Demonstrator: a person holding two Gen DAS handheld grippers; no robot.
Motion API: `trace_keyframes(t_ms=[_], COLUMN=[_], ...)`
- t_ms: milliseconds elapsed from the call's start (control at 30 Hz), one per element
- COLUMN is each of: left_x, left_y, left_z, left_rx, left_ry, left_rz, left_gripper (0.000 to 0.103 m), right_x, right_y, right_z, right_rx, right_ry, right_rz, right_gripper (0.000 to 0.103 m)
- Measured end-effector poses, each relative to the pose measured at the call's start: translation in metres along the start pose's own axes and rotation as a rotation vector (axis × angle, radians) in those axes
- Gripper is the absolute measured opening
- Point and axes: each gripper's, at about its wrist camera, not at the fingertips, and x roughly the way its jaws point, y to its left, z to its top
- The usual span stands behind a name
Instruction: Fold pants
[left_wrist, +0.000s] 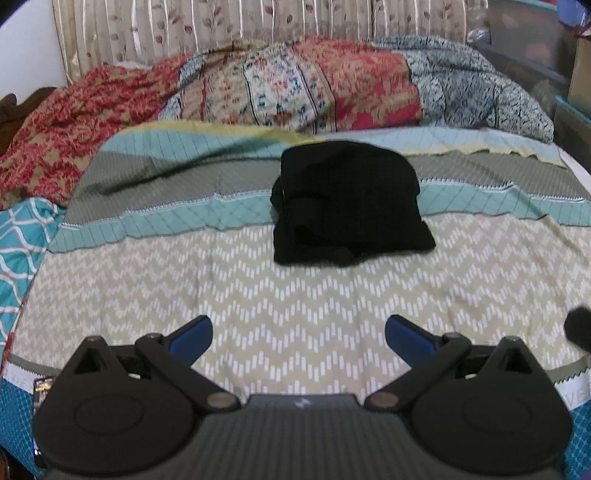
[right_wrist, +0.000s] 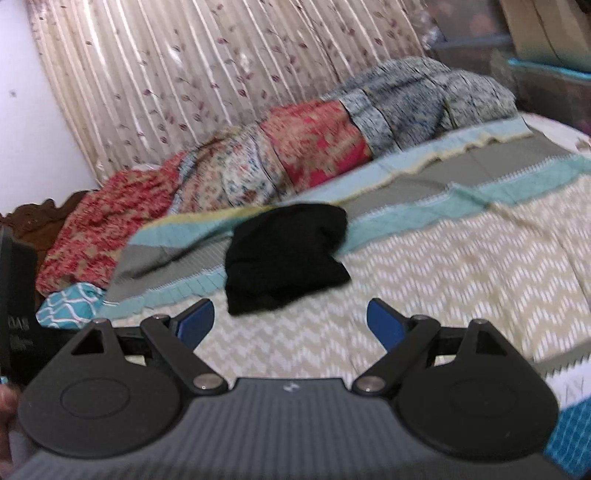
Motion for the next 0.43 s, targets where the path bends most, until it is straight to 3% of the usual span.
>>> trace_keyframes(t_ms=[133,433], left_x=[0.011,0.022], left_y=[0.0,0.002], left_z=[-0.003,0.0], left_rx=[-0.001,-0.011], left_ry=[0.027,0.02], left_rz=[0.007,-0.003], left_gripper=[0.103,0.103], right_x=[0.007,0.01], right_y=[-0.004,-0.003], right_z=[-0.007,-0.006], right_rx=[0.024,0.015], right_ry=[0.041,0.03], right_rz=[-0.011,-0.009], right_gripper=[0.091,0.091])
